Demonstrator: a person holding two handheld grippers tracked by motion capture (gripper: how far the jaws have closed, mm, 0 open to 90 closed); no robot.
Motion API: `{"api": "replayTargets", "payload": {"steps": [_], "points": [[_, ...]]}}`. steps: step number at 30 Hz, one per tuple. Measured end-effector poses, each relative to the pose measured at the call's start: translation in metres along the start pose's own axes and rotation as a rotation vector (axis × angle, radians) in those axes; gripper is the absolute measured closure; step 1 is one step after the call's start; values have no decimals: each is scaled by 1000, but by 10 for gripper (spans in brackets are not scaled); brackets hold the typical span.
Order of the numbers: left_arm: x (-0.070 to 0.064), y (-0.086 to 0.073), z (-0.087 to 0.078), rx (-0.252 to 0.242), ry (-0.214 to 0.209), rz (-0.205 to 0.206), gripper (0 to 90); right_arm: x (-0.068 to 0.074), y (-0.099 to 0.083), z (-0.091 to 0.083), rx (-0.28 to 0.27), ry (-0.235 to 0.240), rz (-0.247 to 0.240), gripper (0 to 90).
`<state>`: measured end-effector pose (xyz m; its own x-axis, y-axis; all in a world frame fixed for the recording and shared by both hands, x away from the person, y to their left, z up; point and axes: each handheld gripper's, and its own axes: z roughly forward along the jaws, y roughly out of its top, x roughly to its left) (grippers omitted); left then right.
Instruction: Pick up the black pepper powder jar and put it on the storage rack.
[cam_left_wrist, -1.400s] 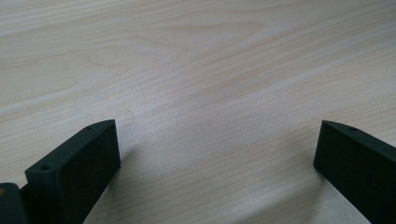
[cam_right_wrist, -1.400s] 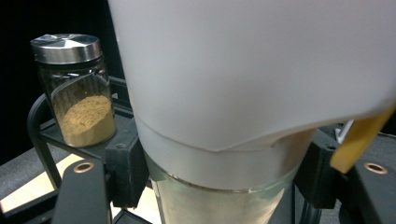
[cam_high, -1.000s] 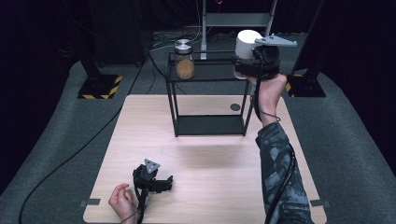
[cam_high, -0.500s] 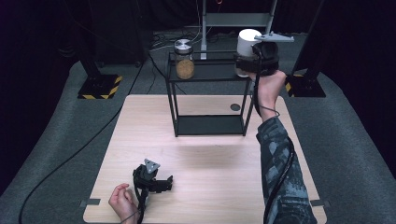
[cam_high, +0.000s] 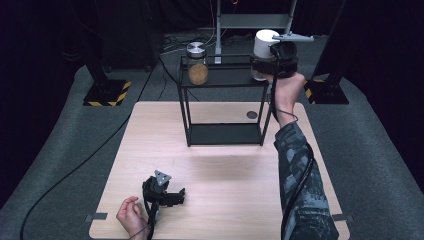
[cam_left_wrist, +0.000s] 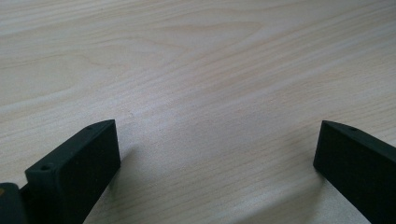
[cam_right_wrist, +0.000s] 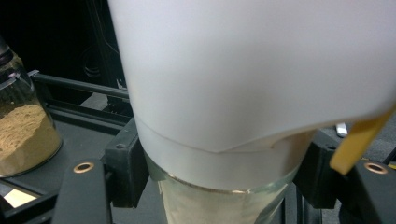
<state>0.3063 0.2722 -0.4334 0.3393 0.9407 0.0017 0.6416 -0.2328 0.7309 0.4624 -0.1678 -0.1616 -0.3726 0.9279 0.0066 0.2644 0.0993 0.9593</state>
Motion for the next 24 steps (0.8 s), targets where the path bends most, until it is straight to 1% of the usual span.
{"api": "replayTargets", "payload": {"steps": [11, 13, 24], "points": [[0, 0, 0, 0, 0, 0, 0, -1, -2, 9, 22, -11, 3, 295], [0, 0, 0, -2, 1, -3, 0, -2, -5, 11, 15, -9, 9, 295], [0, 0, 0, -1, 0, -2, 0, -3, -13, 12, -13, -6, 0, 296]]}}
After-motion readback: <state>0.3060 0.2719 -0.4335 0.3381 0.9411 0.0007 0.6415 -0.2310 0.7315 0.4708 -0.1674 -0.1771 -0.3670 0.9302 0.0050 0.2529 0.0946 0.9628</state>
